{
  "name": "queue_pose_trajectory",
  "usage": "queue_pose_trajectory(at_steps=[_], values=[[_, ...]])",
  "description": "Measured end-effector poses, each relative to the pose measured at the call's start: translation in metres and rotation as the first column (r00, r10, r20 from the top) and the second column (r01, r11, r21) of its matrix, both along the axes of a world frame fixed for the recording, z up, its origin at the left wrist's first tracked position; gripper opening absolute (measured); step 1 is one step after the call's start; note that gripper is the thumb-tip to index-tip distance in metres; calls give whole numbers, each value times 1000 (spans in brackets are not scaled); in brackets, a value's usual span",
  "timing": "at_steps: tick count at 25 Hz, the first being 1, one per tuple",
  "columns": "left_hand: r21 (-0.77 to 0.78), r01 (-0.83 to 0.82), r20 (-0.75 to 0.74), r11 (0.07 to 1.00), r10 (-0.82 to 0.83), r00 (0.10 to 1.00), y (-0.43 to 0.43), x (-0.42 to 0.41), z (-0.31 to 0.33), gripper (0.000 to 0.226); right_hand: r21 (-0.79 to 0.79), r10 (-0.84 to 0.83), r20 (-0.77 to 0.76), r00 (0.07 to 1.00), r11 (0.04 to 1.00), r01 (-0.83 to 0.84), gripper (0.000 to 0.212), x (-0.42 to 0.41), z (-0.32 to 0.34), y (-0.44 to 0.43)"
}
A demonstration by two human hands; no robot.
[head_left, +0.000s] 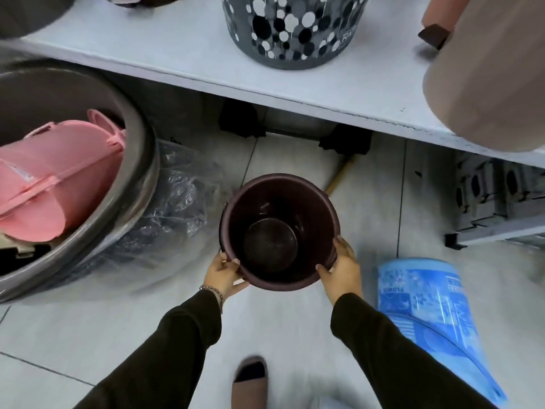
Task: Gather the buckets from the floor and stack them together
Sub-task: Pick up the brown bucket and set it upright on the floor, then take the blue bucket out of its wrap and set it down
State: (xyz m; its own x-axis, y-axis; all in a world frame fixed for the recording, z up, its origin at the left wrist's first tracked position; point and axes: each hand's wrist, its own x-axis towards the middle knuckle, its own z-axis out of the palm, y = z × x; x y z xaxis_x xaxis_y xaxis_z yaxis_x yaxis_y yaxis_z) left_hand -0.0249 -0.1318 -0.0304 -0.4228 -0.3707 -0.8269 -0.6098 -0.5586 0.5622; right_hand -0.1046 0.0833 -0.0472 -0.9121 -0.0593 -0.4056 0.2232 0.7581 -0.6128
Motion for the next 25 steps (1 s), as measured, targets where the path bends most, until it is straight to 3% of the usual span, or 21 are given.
queue_pose_trajectory(at_steps=[2, 4, 5, 7, 10, 13, 17, 22, 24, 25], values=[[-36, 17, 126, 999, -13, 992, -7, 0, -11, 18, -10, 12, -21, 1000, 1000, -12, 70, 10, 0, -6], [-179, 253, 246, 951, -206, 947, -10, -2, -16, 34, 0, 56, -13, 998, 998, -56, 67, 11, 1, -8], [-303, 444, 340, 843, -339, 877, -9, -5, -17, 40, 9, 87, -10, 996, 996, -87, 65, 8, 3, -7], [-551, 679, 517, 486, -440, 734, 2, -8, -14, 60, 48, 178, -60, 982, 983, -176, 61, 4, 7, 3], [-736, 672, 568, 76, -470, 675, 36, -11, 8, 73, 123, 235, -103, 966, 967, -222, 56, 3, 15, 30], [-773, 610, 574, -174, -602, 556, 86, -2, 19, 70, 222, 291, -84, 953, 938, -267, 60, 16, 25, 85], [-753, 611, 549, -243, -744, 381, 176, 30, 17, 68, 271, 290, 20, 957, 919, -285, 67, 41, 32, 188], [-548, 829, 440, -107, -880, 178, 305, 88, -30, 72, 375, 206, 236, 950, 882, -285, 80, 79, 8, 343], [-447, 893, 405, -43, -900, 160, 349, 105, -58, 76, 281, 175, 305, 936, 923, -264, 83, 93, -13, 384], [-429, 903, 389, 18, -899, 203, 365, 108, -69, 76, 223, 164, 298, 940, 946, -236, 83, 99, -22, 395]])
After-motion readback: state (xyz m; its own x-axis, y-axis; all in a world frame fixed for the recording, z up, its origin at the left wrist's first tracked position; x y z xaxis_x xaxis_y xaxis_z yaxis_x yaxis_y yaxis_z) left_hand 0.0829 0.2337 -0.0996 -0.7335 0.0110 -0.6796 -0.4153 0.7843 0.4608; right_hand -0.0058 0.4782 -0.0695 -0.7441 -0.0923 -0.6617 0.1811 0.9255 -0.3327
